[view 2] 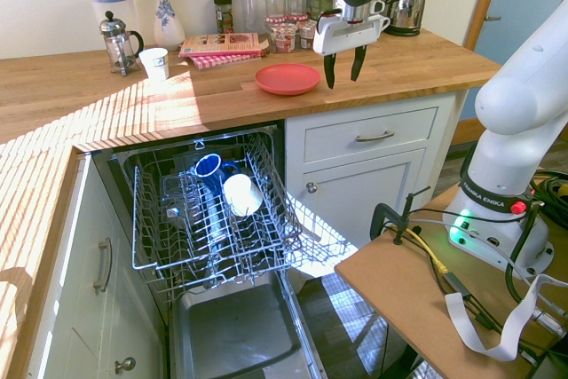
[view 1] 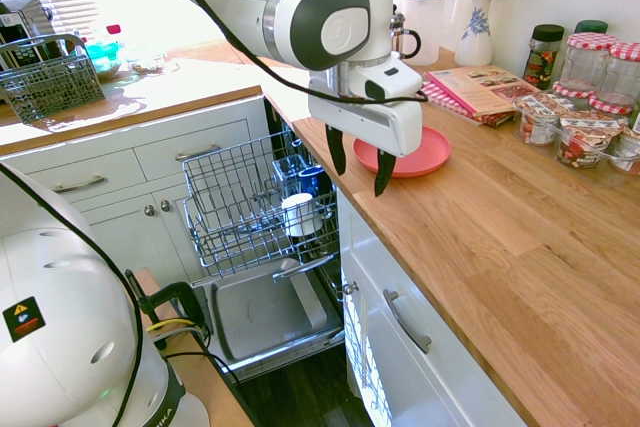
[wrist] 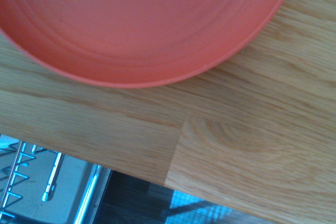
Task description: Put the plate in the dishwasher
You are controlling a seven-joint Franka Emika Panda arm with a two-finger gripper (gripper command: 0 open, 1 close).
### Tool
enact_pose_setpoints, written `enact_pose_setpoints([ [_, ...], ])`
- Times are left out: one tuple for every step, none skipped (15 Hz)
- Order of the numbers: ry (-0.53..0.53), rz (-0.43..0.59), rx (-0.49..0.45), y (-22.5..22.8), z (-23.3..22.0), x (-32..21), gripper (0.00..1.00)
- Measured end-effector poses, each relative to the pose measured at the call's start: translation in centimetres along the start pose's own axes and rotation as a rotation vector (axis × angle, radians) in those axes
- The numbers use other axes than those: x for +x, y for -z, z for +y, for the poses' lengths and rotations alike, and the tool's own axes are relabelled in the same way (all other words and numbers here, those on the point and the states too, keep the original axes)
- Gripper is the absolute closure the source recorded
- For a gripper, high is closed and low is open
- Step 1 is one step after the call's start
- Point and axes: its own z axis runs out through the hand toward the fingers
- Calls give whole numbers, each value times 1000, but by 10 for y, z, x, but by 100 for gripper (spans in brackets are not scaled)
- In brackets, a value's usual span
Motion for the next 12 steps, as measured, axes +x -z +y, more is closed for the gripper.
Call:
enact_pose_setpoints([
  [-1,-2,-1,-1,0,0,0],
  [-12,-10,9,-1,0,1,0],
  [-27,-17,34,1,0,6,0],
  [-43,-21,61,5,0,14,0],
  [-63,-30,89,8,-1,23,0],
  [-83,-42,115,9,-4,33,0],
  [-102,-52,144,7,-7,44,0],
  [-119,-64,174,1,-13,54,0],
  [-135,-78,197,-7,-19,64,0],
  [-151,-90,217,-16,-26,73,0],
  [-169,-100,238,-23,-32,81,0],
  [-189,-109,260,-28,-36,89,100],
])
